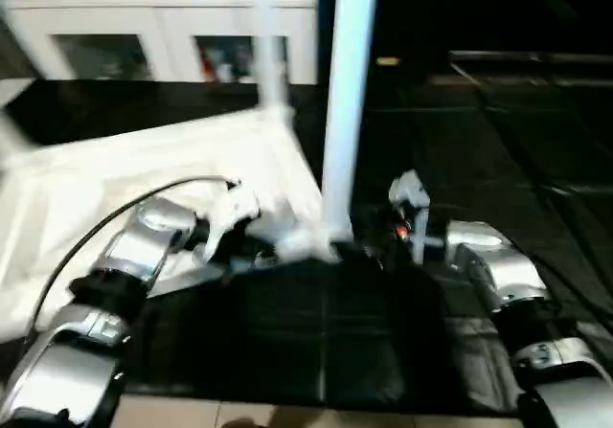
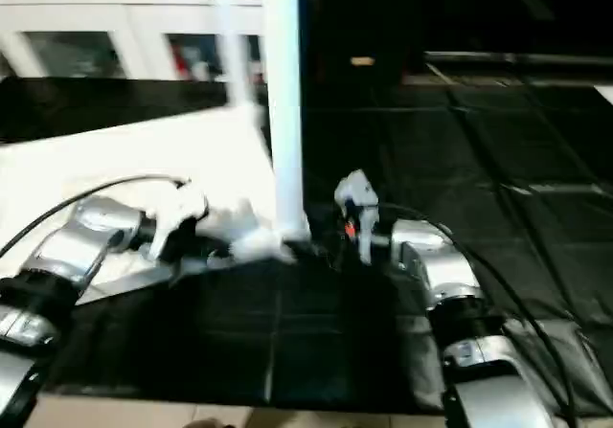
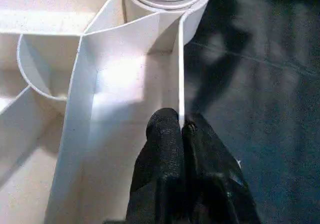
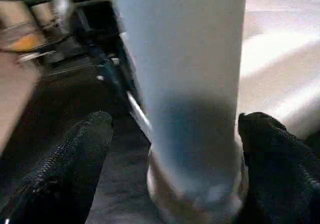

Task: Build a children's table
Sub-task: Rotate leg to tighten

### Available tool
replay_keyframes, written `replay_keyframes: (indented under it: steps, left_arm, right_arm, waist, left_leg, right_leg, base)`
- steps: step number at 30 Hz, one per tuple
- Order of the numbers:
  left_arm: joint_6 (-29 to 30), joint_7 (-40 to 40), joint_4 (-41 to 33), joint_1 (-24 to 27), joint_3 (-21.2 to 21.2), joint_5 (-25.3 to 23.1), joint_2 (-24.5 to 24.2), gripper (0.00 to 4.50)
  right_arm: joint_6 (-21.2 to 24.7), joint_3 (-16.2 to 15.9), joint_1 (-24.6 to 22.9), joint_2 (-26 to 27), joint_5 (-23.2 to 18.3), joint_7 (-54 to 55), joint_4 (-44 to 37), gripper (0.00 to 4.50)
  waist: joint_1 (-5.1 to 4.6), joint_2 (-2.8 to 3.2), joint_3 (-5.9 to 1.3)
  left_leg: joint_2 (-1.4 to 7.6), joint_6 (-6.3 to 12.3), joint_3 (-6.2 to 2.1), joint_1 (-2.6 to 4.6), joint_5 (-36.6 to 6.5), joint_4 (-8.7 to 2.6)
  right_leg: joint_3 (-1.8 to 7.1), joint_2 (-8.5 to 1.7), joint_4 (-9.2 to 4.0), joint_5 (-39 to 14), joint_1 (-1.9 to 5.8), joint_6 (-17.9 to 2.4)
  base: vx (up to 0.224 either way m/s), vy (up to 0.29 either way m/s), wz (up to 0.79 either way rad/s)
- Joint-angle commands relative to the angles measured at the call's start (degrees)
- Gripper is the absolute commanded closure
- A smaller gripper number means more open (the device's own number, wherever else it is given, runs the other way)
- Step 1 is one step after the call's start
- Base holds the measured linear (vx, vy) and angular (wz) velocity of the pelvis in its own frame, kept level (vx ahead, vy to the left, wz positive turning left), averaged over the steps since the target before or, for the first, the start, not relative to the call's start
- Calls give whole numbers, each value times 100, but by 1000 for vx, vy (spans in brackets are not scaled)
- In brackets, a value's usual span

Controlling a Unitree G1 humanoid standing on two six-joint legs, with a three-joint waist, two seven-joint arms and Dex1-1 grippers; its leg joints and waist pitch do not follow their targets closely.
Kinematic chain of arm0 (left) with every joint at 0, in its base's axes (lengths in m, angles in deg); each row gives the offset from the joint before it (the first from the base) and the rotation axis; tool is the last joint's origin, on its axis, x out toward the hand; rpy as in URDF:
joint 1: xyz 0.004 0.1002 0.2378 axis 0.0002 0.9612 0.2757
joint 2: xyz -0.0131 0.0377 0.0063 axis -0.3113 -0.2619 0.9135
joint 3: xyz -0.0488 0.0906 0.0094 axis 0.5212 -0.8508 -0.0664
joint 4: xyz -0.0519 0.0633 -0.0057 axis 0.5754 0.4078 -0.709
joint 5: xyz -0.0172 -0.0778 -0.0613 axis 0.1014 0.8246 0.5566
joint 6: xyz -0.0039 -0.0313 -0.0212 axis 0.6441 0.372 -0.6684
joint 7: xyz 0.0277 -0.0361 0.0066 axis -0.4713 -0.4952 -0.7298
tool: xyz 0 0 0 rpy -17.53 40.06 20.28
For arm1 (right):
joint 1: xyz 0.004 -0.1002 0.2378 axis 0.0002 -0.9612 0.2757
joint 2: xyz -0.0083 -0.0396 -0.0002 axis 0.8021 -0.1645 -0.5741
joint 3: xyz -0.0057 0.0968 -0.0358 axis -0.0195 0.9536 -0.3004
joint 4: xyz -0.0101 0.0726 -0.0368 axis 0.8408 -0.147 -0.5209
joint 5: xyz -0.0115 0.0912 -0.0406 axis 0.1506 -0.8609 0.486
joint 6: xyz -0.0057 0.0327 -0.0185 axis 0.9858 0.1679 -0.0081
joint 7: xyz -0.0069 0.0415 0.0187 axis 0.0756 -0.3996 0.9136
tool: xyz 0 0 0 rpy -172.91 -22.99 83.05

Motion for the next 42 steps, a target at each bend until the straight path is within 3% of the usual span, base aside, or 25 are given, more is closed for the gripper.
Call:
replay_keyframes:
  steps: [1, 2, 7, 8, 13, 17, 31, 35, 37, 39, 40, 42]
  left_arm:
    - [-64, 333, -128, 43, -212, -56, -64, 450]
    - [-74, 577, -231, 66, -325, -96, -179, 450]
    - [-128, 762, -318, 81, -435, -154, -288, 450]
    - [-152, 799, -325, 80, -456, -171, -308, 450]
    - [-226, 793, -295, 60, -478, -212, -347, 450]
    - [-249, 746, -265, 57, -488, -217, -355, 450]
    - [-94, 566, -216, 60, -417, -209, -302, 450]
    - [421, -119, -101, -27, -116, -100, -14, 450]
    - [615, -608, 36, -129, 73, -51, 190, 450]
    - [753, -1046, 181, -236, 228, -19, 372, 450]
    - [878, -1423, 280, -324, 354, 5, 529, 450]
    - [1054, -2071, 502, -509, 537, 28, 817, 450]
  right_arm:
    - [27, -71, 120, -65, 20, -226, -39, 24]
    - [-14, -192, 189, -104, 57, -520, 32, 24]
    - [12, -323, 274, -113, 24, -894, 115, 24]
    - [29, -366, 293, -118, 18, -1015, 132, 49]
    - [51, -436, 373, -126, -8, -1347, 240, 70]
    - [32, -441, 405, -123, -6, -1435, 301, 112]
    - [161, -392, 324, -47, -68, -1533, 199, 225]
    - [204, -120, 165, 211, -73, -563, 56, 231]
    - [229, 20, 161, 398, 38, 192, 127, 240]
    - [348, 146, 195, 569, 118, 843, 232, 245]
    - [463, 244, 205, 724, 139, 1296, 279, 245]
    - [661, 404, 259, 1007, 156, 2035, 399, 249]
  waist:
    - [2, -18, -403]
    - [16, -27, -389]
    - [13, -39, -394]
    - [14, -51, -405]
    - [15, -60, -430]
    - [21, -56, -441]
    - [33, -46, -435]
    - [28, -63, -427]
    - [-2, -78, -394]
    - [-41, -89, -375]
    - [-41, -89, -375]
    - [-107, -77, -350]
  left_leg:
    - [219, 383, -26, 121, -1117, -361]
    - [219, 283, -28, 160, -1296, -377]
    - [206, 232, -44, 122, -1258, -391]
    - [196, 250, -46, 101, -1152, -383]
    - [197, 332, -46, 77, -931, -361]
    - [203, 352, -47, 77, -847, -355]
    - [202, 299, -44, 93, -940, -360]
    - [203, 281, -40, 96, -959, -363]
    - [178, 154, -45, 99, -1056, -373]
    - [132, 80, -49, 137, -1239, -369]
    - [132, 80, -49, 137, -1239, -369]
    - [96, 25, -69, 140, -1386, -380]
  right_leg:
    - [352, -464, -450, -1740, 314, -957]
    - [361, -465, -468, -1946, 300, -936]
    - [371, -481, -456, -1977, 349, -874]
    - [366, -482, -442, -1920, 365, -871]
    - [365, -473, -402, -1622, 370, -939]
    - [362, -468, -373, -1454, 370, -999]
    - [362, -470, -403, -1674, 364, -931]
    - [363, -471, -409, -1711, 358, -931]
    - [356, -473, -450, -2091, 347, -828]
    - [334, -489, -539, -2687, 336, -613]
    - [334, -489, -539, -2687, 336, -613]
    - [287, -477, -620, -3160, 341, -351]
  base:
    - [0, 0, 0]
    - [0, 0, 0]
    - [0, 0, 0]
    - [0, 0, 0]
    - [0, 0, 0]
    - [0, 0, 0]
    - [0, 0, 0]
    - [0, 0, 0]
    - [0, 0, 0]
    - [0, 0, 0]
    - [0, 0, 0]
    - [0, 0, 0]
